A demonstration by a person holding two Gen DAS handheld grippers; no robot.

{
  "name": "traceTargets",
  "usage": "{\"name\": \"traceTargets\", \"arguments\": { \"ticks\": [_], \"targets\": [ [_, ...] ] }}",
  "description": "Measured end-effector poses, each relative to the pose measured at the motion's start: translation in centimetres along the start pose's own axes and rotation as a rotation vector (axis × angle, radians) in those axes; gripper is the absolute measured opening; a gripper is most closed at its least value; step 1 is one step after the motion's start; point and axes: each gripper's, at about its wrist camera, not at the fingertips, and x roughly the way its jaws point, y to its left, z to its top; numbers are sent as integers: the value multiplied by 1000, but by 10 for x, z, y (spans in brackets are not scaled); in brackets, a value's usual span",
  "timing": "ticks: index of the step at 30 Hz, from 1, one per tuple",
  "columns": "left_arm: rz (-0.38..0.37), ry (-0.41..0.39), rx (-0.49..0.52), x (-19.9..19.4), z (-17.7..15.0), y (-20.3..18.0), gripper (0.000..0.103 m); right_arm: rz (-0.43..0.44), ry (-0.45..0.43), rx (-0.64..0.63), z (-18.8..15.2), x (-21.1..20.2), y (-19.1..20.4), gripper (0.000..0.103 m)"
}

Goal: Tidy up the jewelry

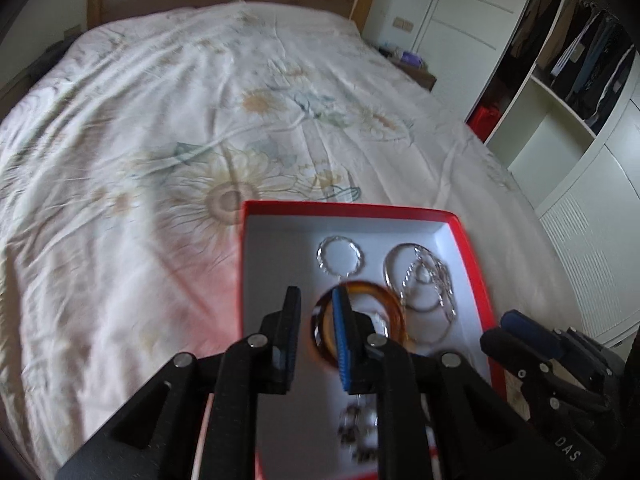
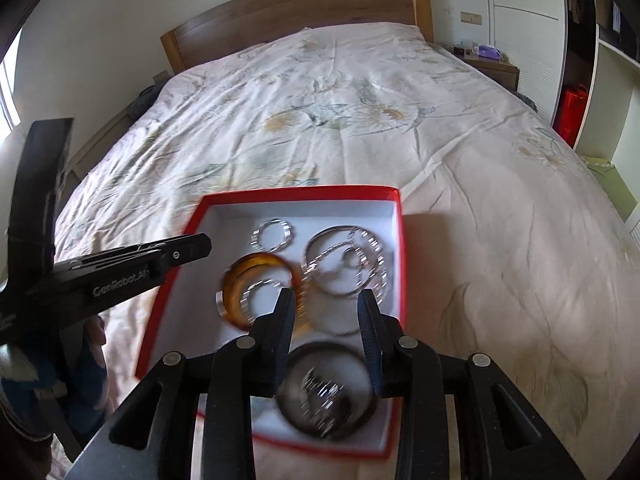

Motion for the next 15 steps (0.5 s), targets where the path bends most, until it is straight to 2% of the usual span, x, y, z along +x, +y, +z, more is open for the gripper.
{"name": "traceTargets", "arguments": {
  "ticks": [10, 15],
  "targets": [
    [111, -69, 105, -109, -74, 5, 16, 27, 2, -5, -46, -55, 46, 39],
    [160, -86, 103, -152, -105, 12, 16, 31, 4, -5, -70, -80, 62, 40]
  ]
}}
